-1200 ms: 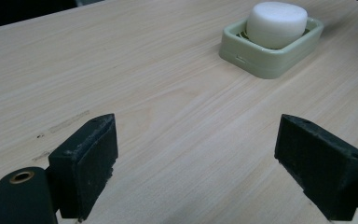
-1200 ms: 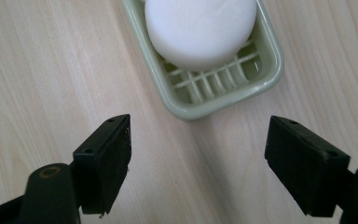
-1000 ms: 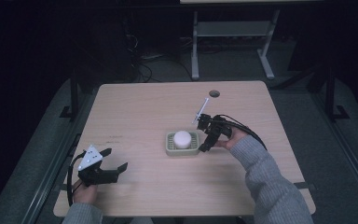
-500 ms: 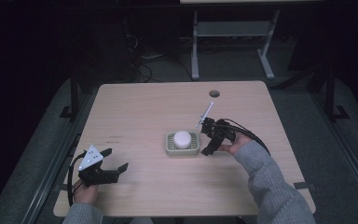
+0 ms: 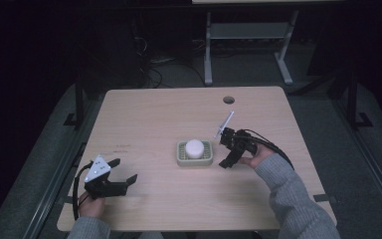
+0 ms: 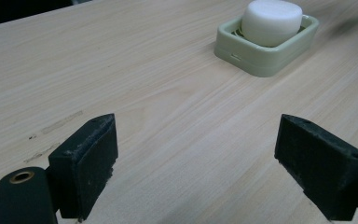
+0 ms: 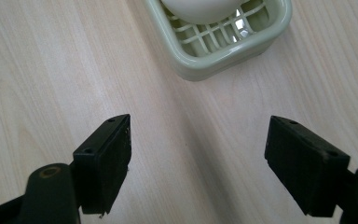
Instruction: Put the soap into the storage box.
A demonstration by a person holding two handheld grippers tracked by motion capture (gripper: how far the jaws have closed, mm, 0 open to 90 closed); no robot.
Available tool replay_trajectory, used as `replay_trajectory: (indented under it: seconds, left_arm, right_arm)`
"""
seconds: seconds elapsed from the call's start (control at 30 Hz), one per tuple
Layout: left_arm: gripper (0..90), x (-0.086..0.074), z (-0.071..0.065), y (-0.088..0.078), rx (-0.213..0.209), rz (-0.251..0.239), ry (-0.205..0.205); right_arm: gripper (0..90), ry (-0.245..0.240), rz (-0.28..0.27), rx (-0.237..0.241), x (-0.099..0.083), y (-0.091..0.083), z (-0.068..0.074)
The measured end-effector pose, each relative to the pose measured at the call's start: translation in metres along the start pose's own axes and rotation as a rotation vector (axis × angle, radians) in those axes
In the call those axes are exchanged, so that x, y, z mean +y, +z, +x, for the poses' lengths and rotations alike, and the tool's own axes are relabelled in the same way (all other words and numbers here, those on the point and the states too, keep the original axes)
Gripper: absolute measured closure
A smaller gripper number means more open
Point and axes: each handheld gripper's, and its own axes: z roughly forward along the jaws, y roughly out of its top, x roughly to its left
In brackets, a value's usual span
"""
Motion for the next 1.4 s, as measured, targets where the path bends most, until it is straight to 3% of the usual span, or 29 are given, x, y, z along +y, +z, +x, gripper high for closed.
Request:
replay_trajectory:
  seconds: [1.4]
  left_arm:
    - [12.8, -0.001, -0.002, 0.001, 0.0, 0.006, 0.007]
  right_arm:
    - [22.8, 0.071, -0.047, -0.018, -0.057, -0.006, 0.009]
